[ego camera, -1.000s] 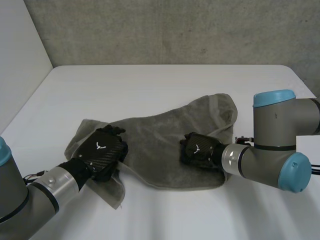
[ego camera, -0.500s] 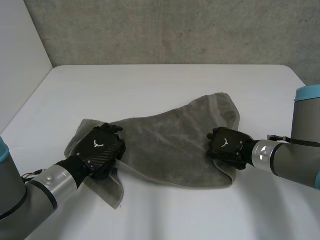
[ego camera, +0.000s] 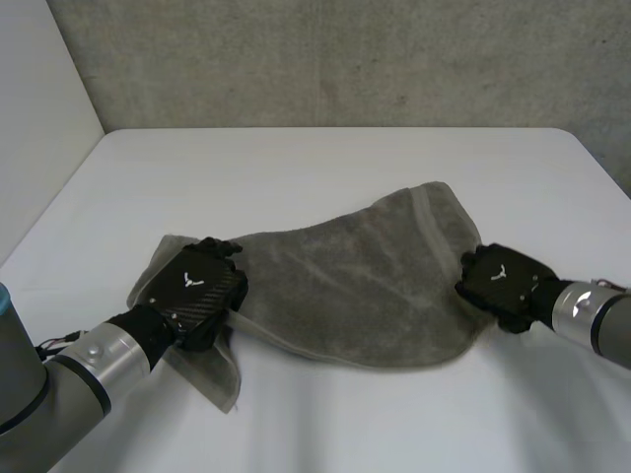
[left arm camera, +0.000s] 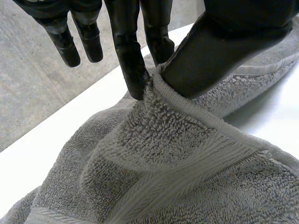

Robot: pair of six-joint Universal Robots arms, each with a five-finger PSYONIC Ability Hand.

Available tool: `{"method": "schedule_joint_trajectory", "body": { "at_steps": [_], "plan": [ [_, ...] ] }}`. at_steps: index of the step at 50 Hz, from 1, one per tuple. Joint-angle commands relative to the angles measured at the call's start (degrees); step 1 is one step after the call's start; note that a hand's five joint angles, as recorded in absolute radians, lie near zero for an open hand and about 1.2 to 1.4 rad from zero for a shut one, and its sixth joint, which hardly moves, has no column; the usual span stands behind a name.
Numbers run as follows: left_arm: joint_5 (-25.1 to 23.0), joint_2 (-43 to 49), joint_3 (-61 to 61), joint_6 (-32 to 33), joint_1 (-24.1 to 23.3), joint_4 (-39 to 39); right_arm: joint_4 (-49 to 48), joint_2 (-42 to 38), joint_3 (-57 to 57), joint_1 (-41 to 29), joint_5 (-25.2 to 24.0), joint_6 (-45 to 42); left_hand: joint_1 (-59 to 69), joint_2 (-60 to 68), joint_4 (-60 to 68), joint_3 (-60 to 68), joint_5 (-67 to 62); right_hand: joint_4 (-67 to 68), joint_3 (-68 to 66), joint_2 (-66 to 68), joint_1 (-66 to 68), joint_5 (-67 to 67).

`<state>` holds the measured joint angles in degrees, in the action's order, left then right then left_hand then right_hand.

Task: Fold the towel.

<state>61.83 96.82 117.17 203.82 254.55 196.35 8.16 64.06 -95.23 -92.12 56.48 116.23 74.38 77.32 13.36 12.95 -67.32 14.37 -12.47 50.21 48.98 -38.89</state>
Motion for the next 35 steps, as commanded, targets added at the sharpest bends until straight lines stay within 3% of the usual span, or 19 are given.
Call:
{"method": "schedule_joint_trajectory", "body": {
  "at_steps": [1, 7, 9, 10, 11, 13, 18, 20, 23, 24, 26, 29, 31, 32, 34, 35],
  "plan": [
    [0.04, 0.29, -0.01, 0.0, 0.24, 0.0, -6.66, 0.97, -4.87, 0.62, -0.14, -0.31, 5.62, 2.68, -3.36, -2.95, -2.68, -4.37, 2.47, -3.96, -2.73, 2.64],
    [0.39, 0.38, -0.01, 0.0, 0.33, 0.0, -6.58, 0.97, -5.94, 0.53, -0.14, -0.39, 5.62, 2.68, -3.36, -2.95, -2.68, -4.37, 2.47, -2.45, -1.21, 1.13],
    [0.75, 0.38, -0.01, 0.0, 0.33, 0.0, -6.32, 0.97, -6.29, 0.53, 0.03, -0.04, 5.62, 2.68, -3.36, -2.95, -2.68, -4.37, 2.47, 15.09, 16.33, -16.41],
    [1.09, 0.38, -0.01, 0.0, 0.33, 0.0, -6.31, 0.97, -6.29, 0.53, 0.04, -0.04, 5.62, 2.68, -3.36, -2.95, -2.68, -4.37, 2.47, 15.21, 16.45, -16.53],
    [1.53, 0.38, -0.01, 0.0, 0.24, 0.0, -6.23, 1.06, -6.2, 0.45, 0.12, 0.74, 5.62, 2.68, -3.36, -2.95, -2.68, -4.37, 2.47, 29.03, 30.27, -30.35],
    [1.89, 0.21, -0.1, 0.0, 0.24, -0.17, -6.05, 1.41, -6.2, 0.45, 0.21, 1.19, 5.62, 2.68, -3.36, -2.95, -2.68, -4.37, 2.47, 29.79, 31.02, -31.11],
    [2.5, -0.41, -0.8, -0.09, 0.33, -2.11, -3.15, 6.34, -5.32, 0.45, -0.49, 9.54, 5.62, 2.68, -3.36, -2.95, -2.68, -4.37, 2.47, 29.79, 31.02, -31.11],
    [2.5, -0.5, -1.15, -0.44, 0.33, -2.46, -3.5, 9.84, -4.1, 0.36, -2.15, 20.47, 5.62, 2.68, -3.36, -2.95, -2.68, -4.37, 2.47, 29.79, 31.02, -31.11],
    [3.12, 0.03, -2.82, -2.28, 0.24, -2.37, -4.38, 10.99, -3.39, 0.36, -3.13, 25.97, 5.62, 2.68, -3.36, -2.95, -2.68, -4.37, 2.47, 29.79, 31.02, -31.11],
    [3.99, 0.2, -3.78, -3.76, 0.33, -2.37, -4.38, 10.99, -3.39, 0.36, -3.13, 25.97, 5.62, 2.68, -3.36, -2.95, -2.68, -4.37, 2.47, 29.79, 31.02, -31.11],
    [5.58, 0.73, -4.93, -5.97, 0.24, -2.28, -7.53, 12.83, -2.25, 0.01, -3.48, 37.26, 5.62, 2.68, -3.36, -2.95, -2.68, -4.37, 2.47, 29.79, 31.02, -31.11],
    [9.53, 3.37, -6.69, -8.52, -0.11, -1.49, -8.69, 13.72, -2.33, -0.17, -3.3, 40.12, 5.62, 2.68, -3.36, -2.95, -2.68, -4.37, 2.47, 29.79, 31.02, -31.11],
    [14.78, 6.17, -8.35, -10.1, -0.72, -0.53, -9.48, 14.07, -2.95, -0.17, -3.13, 41.09, 5.62, 2.68, -3.36, -2.95, -2.68, -4.37, 2.47, 29.79, 31.02, -31.11],
    [14.81, 6.18, -8.36, -10.11, -0.72, -0.53, -10.17, 13.9, -3.64, -0.17, -2.87, 41.26, 5.62, 2.68, -3.36, -2.95, -2.68, -4.37, 2.47, 29.79, 31.02, -31.11],
    [17.18, 6.89, -8.8, -10.11, -1.16, -0.35, -10.36, 13.89, -4.44, -0.17, -2.51, 41.27, 0.77, -2.17, -3.36, -2.95, 2.18, -4.37, 2.47, 29.79, 31.02, -31.11],
    [19.36, 7.32, -9.06, -10.19, -1.86, -0.26, -10.44, 13.89, -4.96, -0.08, -2.43, 41.53, -11.56, -14.5, -3.36, -2.95, 14.5, -4.37, 2.47, 29.79, 31.02, -31.11]
  ]
}}
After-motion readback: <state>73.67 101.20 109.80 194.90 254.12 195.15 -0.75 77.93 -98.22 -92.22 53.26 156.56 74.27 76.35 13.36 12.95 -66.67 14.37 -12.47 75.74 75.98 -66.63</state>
